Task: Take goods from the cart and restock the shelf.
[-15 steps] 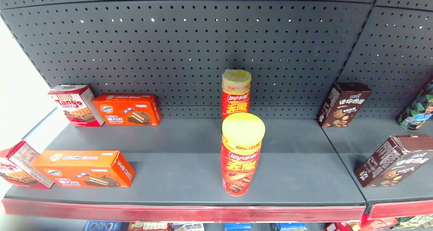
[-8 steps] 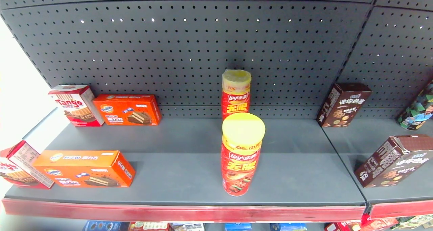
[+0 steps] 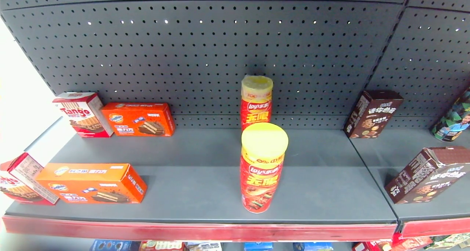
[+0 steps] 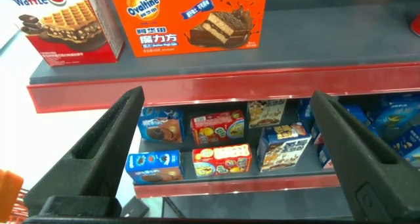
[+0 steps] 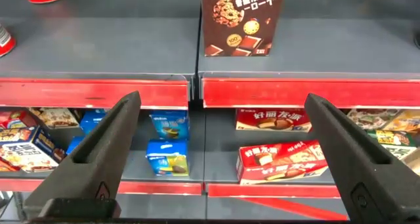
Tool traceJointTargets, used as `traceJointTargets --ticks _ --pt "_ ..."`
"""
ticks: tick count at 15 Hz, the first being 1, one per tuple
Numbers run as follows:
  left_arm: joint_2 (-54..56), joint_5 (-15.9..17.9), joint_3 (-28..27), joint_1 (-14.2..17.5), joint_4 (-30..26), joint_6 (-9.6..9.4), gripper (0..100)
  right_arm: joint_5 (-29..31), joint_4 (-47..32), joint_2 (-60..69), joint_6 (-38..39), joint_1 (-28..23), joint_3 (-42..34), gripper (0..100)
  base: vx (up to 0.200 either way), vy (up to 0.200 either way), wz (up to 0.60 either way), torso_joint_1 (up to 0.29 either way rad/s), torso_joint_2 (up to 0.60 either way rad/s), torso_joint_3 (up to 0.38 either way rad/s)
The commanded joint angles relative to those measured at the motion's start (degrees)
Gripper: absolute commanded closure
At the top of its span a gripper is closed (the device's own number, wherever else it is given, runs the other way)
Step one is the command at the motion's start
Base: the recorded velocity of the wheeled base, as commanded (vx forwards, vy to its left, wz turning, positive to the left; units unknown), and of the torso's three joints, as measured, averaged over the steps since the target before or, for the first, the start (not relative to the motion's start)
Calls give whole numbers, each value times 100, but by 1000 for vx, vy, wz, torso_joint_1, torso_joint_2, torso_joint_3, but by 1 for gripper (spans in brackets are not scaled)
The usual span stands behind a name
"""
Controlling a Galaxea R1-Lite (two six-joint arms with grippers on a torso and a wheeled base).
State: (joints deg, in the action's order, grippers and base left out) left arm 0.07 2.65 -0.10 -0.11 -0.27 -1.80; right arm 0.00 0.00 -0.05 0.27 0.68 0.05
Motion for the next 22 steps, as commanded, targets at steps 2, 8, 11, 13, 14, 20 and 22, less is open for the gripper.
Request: traceJointTargets --ticks 2,8,11,13,14,20,22 --pt "-7 8 1 -7 0 -22 0 0 0 -4 0 2 -5 0 0 0 0 0 0 0" --pt "-7 8 1 2 0 -31 0 0 0 -4 0 2 -5 0 -67 0 0 0 2 2" --pt "-7 8 1 2 0 5 0 0 0 -4 0 2 -5 0 0 0 0 0 0 0" --pt "-7 17 1 -7 0 -48 0 0 0 -4 0 2 -5 0 0 0 0 0 0 0" --pt "-7 17 1 -7 0 -39 0 0 0 -4 0 2 -5 0 0 0 0 0 0 0" --pt "-7 26 1 -7 0 -48 0 0 0 -4 -9 2 -5 0 0 0 0 0 0 0" --pt "-7 26 1 -7 0 -39 0 0 0 5 0 2 -5 0 0 0 0 0 0 0"
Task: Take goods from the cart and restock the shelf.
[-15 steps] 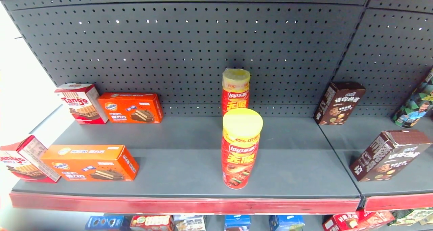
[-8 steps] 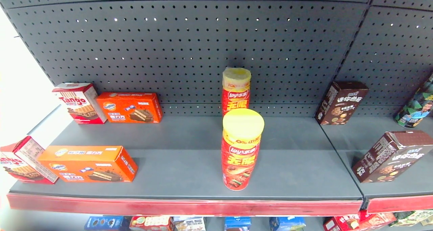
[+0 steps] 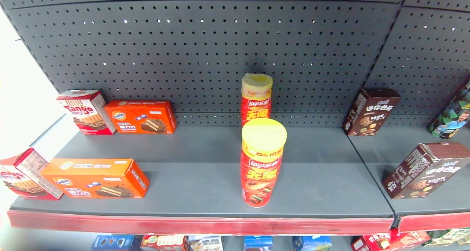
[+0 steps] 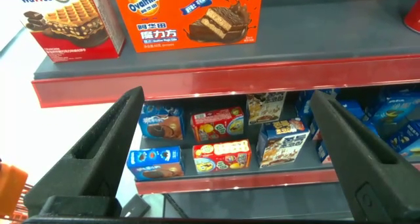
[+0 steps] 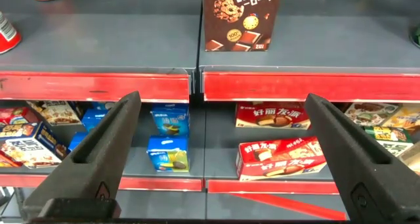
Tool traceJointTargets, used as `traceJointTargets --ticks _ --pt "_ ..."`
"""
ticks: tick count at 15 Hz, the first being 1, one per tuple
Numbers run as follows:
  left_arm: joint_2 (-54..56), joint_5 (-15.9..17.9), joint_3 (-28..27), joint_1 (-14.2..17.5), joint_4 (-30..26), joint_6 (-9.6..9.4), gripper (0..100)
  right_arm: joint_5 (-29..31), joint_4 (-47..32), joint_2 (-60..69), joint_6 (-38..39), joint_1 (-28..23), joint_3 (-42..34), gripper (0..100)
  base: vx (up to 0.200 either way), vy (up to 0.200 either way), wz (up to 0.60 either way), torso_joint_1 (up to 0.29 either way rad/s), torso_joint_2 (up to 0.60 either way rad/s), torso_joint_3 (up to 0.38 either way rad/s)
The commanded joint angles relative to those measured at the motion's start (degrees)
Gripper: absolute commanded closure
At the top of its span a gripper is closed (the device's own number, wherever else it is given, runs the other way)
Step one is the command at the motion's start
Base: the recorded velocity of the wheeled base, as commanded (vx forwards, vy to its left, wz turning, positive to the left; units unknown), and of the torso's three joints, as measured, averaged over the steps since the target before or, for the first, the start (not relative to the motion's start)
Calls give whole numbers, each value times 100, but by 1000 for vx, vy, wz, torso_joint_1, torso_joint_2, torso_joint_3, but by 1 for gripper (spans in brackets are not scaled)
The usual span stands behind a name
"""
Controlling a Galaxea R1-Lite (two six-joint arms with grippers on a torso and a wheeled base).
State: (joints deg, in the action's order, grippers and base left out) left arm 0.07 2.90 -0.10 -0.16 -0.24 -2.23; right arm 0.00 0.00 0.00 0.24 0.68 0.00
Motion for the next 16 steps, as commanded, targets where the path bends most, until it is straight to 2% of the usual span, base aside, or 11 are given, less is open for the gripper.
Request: traceJointTargets --ticks 1,16 --pt "-7 9 1 -2 -2 -14 0 0 0 -9 2 2 0 0 0 0 0 0 0 0" --pt "-7 9 1 -2 -2 -14 0 -9 0 -9 -16 -7 0 0 0 0 0 0 0 0"
